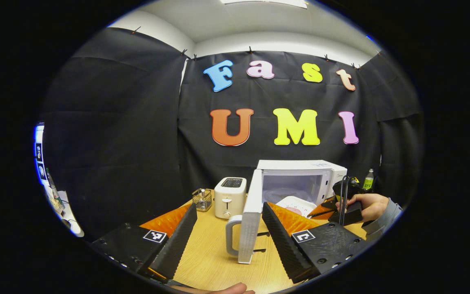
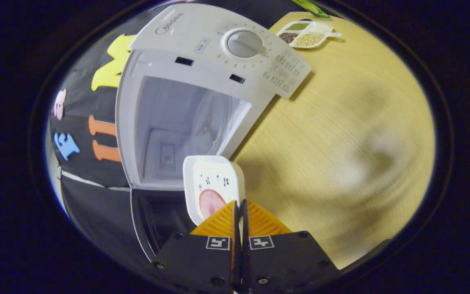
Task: Open the microwave oven with the left hand, put the food in, and close the microwave oven.
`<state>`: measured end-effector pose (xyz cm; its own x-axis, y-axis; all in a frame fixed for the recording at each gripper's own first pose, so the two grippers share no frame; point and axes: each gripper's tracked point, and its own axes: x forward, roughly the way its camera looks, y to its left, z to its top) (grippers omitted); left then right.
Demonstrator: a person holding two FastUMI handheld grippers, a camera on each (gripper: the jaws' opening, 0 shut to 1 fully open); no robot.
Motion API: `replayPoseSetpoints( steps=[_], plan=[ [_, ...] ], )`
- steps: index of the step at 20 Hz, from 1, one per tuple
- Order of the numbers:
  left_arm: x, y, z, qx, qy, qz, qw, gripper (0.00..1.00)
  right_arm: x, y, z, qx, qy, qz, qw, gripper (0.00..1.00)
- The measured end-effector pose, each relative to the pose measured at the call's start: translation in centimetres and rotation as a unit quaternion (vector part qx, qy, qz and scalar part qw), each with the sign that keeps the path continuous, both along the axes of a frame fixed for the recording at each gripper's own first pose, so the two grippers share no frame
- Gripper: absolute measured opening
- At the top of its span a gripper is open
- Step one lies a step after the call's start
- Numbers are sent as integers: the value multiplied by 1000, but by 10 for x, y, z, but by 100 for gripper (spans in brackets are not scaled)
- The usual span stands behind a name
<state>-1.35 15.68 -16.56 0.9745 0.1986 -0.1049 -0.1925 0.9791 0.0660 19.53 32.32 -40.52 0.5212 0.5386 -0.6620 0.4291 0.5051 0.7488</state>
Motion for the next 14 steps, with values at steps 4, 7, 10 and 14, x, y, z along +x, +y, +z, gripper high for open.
replayPoseSetpoints(
  steps=[4, 7, 10, 14],
  plan=[
    [-11, 9, -2, 1, 3, 2, 1000, 94, 49, 18, 4, 36, -35, -91, 995, 0],
    [-11, 15, -3, -2, -1, 4, 1000, 94, 87, 20, 1, 40, -77, -151, 985, 6],
    [-9, 22, -6, 2, 1, 9, 1000, 94, 120, 23, -1, 49, -116, -202, 971, 8],
    [-6, 26, -10, 1, 5, 10, 1000, 94, 149, 24, -12, 15, -159, -235, 959, 10]
  ],
)
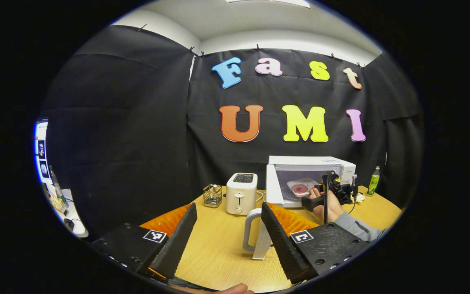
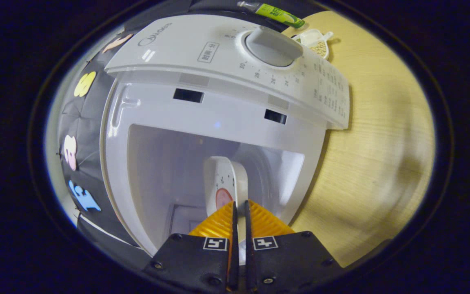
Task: Open the microwave oven with the left hand, put the food in, and close the microwave oven.
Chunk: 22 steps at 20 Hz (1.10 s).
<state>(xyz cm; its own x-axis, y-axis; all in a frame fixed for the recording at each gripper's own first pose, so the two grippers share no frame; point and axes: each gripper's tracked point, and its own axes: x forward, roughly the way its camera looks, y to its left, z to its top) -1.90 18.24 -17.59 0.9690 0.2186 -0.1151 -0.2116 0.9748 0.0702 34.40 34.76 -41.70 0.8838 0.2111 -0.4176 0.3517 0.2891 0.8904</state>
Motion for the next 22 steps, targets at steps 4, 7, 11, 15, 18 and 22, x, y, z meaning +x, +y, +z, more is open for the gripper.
replayPoseSetpoints(
  steps=[4, 7, 11, 15, 18, 22],
  plan=[
    [5, 8, -9, 1, 10, 8, 1000, 94, 11, 9, -14, -36, -12, -8, 999, 11],
    [8, 8, -16, -6, 18, 7, 1000, 94, 12, 13, -19, -61, -25, -4, 998, 16],
    [6, 9, -14, -22, 11, 0, 1000, 94, 7, 7, -6, -132, -60, 3, 989, 25],
    [8, 21, -18, -29, 9, 13, 999, 94, -10, 22, 17, -182, -93, 82, 975, 31],
    [9, 33, -23, -28, 10, 23, 999, 94, -24, 13, 34, -256, -116, 112, 953, 60],
    [28, 42, -30, -37, -7, -7, 999, 94, -67, 4, 60, -321, -129, 186, 920, 90]
  ],
)
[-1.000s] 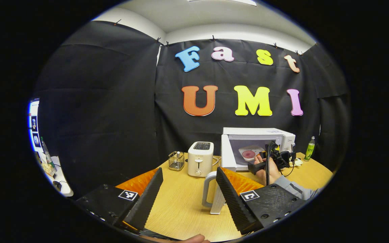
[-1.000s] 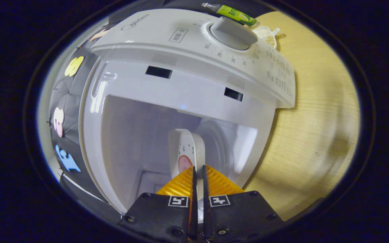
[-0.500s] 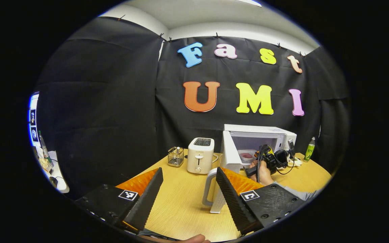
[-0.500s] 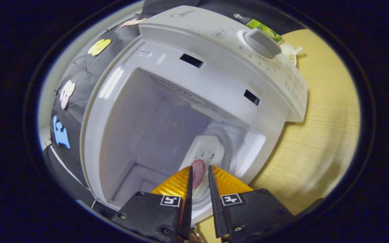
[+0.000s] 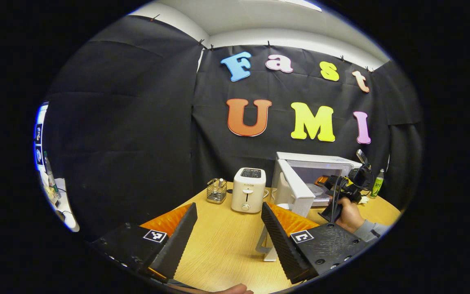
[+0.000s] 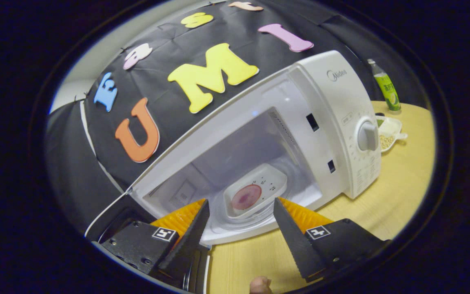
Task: Open the microwave oven with the left hand, put the food in, and close the microwave oven.
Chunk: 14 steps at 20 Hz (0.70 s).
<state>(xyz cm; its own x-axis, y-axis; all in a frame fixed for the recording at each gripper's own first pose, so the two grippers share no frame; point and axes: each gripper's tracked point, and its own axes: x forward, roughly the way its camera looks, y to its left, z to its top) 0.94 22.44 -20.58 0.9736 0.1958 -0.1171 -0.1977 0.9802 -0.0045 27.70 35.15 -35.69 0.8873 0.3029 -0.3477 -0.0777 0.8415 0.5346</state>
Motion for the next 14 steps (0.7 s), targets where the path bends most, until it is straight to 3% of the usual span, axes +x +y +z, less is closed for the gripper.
replayPoseSetpoints(
  steps=[1, 2, 3, 4, 6, 7, 8, 10, 11, 12, 13, 14],
  plan=[
    [5, 5, -6, -5, 0, -5, 1000, 94, -15, -6, 8, -18, -10, 15, 1000, 90],
    [11, 9, -14, -11, 3, -10, 1000, 94, -29, -14, 17, -46, -21, 35, 998, 100],
    [16, 13, -21, -15, 10, -13, 1000, 94, -45, -25, 30, -74, -38, 53, 995, 100],
    [22, 18, -26, -20, 14, -12, 1000, 80, -60, -38, 42, -100, -56, 64, 991, 91],
    [33, 29, -35, -26, 19, -8, 999, 83, -83, -68, 66, -138, -97, 71, 983, 91],
    [36, 31, -39, -28, 23, -10, 999, 76, -97, -80, 77, -149, -112, 73, 980, 100],
    [39, 29, -43, -28, 23, -19, 999, 76, -112, -93, 89, -159, -125, 79, 976, 91],
    [44, 33, -44, -14, 12, -21, 1000, 65, -134, -121, 111, -188, -153, 80, 967, 91],
    [45, 37, -45, -11, 9, -19, 1000, 40, -142, -137, 121, -205, -166, 72, 962, 100],
    [50, 38, -47, -14, 6, -16, 1000, 55, -148, -152, 132, -218, -184, 61, 957, 100],
    [55, 37, -44, -22, -2, -19, 1000, 5, -153, -165, 140, -235, -191, 46, 952, 91],
    [55, 25, -46, -35, 3, -42, 998, 1, -161, -176, 149, -246, -201, 38, 947, 100]
  ],
)
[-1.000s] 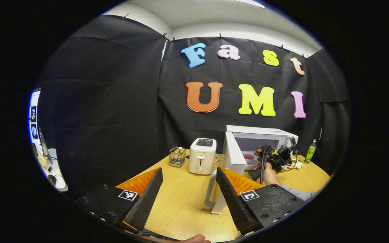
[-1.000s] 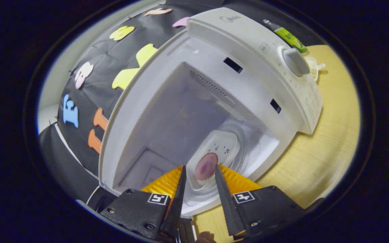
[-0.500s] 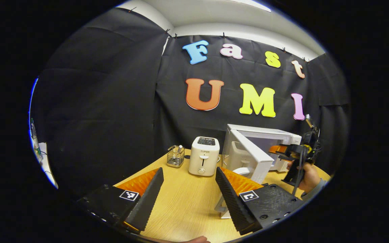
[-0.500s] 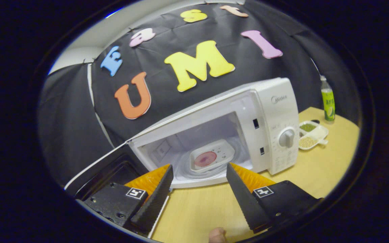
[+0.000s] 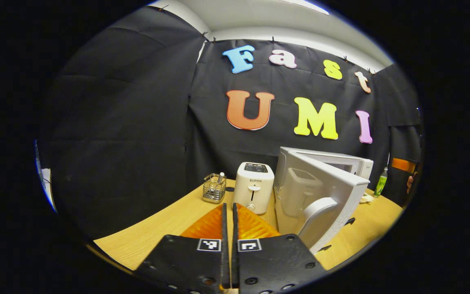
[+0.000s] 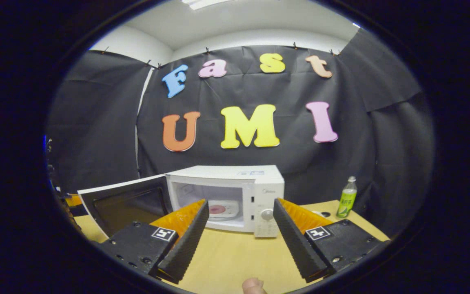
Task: Open the microwave oven with the left hand, put the food in, and close the microwave oven.
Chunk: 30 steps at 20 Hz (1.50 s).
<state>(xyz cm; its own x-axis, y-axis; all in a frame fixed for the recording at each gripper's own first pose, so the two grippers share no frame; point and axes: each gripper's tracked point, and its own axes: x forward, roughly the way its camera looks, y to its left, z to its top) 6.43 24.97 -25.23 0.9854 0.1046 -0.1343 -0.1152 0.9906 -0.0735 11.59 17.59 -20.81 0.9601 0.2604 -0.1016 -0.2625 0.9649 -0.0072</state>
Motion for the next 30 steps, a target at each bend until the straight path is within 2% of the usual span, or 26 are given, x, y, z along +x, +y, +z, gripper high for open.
replayPoseSetpoints(
  steps=[2, 3, 4, 5, 6, 7, 8, 9, 10, 11, 12, 13, 14, 15, 16, 17, 18, 25, 26, 27, 29, 30],
  plan=[
    [4, -21, -1, -2, -7, -40, 999, 2, -11, -11, 8, -4, -2, -2, 1000, 100],
    [3, -29, -1, 7, -10, -57, 998, 2, -16, -13, 9, -1, 8, 5, 1000, 92],
    [3, -35, 0, 19, -13, -70, 997, 2, -20, -16, 10, 3, 17, 11, 1000, 100],
    [6, -39, -2, 31, -15, -75, 997, 2, -24, -18, 12, 8, 22, 17, 1000, 100],
    [5, -48, -3, 38, -13, -86, 995, 2, -27, -23, 15, 12, 26, 20, 999, 92],
    [2, -59, -2, 44, -13, -98, 994, 2, -30, -27, 19, 11, 23, 21, 999, 92],
    [17, -56, -8, 62, -24, -83, 994, 2, -32, -32, 23, 10, 21, 22, 999, 92],
    [14, -62, -9, 59, -12, -91, 994, 0, -33, -35, 24, 7, 19, 21, 1000, 100],
    [16, -66, -11, 52, -9, -96, 994, 0, -36, -39, 28, 7, 14, 22, 1000, 91],
    [16, -76, -9, 42, -10, -103, 994, 0, -37, -41, 31, 8, 10, 23, 1000, 92],
    [18, -81, -11, 34, -12, -112, 993, 0, -39, -43, 32, 9, 9, 25, 1000, 100],
    [18, -89, -12, 27, -13, -121, 992, 0, -40, -45, 33, 8, 10, 26, 1000, 92],
    [18, -98, -13, 20, -15, -133, 991, 0, -41, -49, 33, 6, 9, 26, 1000, 91],
    [20, -109, -13, 15, -16, -148, 989, 0, -41, -52, 34, 4, 7, 24, 1000, 100],
    [23, -119, -14, 15, -15, -160, 987, 0, -41, -55, 35, 2, 5, 22, 1000, 91],
    [26, -126, -16, 18, -16, -170, 985, 0, -40, -58, 36, 2, 3, 21, 1000, 100],
    [27, -136, -19, 20, -13, -183, 983, 0, -40, -61, 34, 2, 3, 19, 1000, 91],
    [44, -191, -32, 23, -2, -250, 968, 0, -33, -79, 21, 7, 23, 7, 1000, 91],
    [47, -196, -33, 22, 0, -255, 967, 0, -33, -81, 19, 5, 26, 5, 1000, 100],
    [52, -203, -38, 23, 4, -260, 965, 0, -34, -81, 19, 6, 29, 9, 1000, 91],
    [55, -217, -43, 21, 8, -272, 962, 0, -36, -81, 23, 6, 27, 16, 1000, 92],
    [53, -223, -45, 20, 9, -279, 960, 0, -36, -84, 25, 3, 22, 14, 1000, 100]
  ],
)
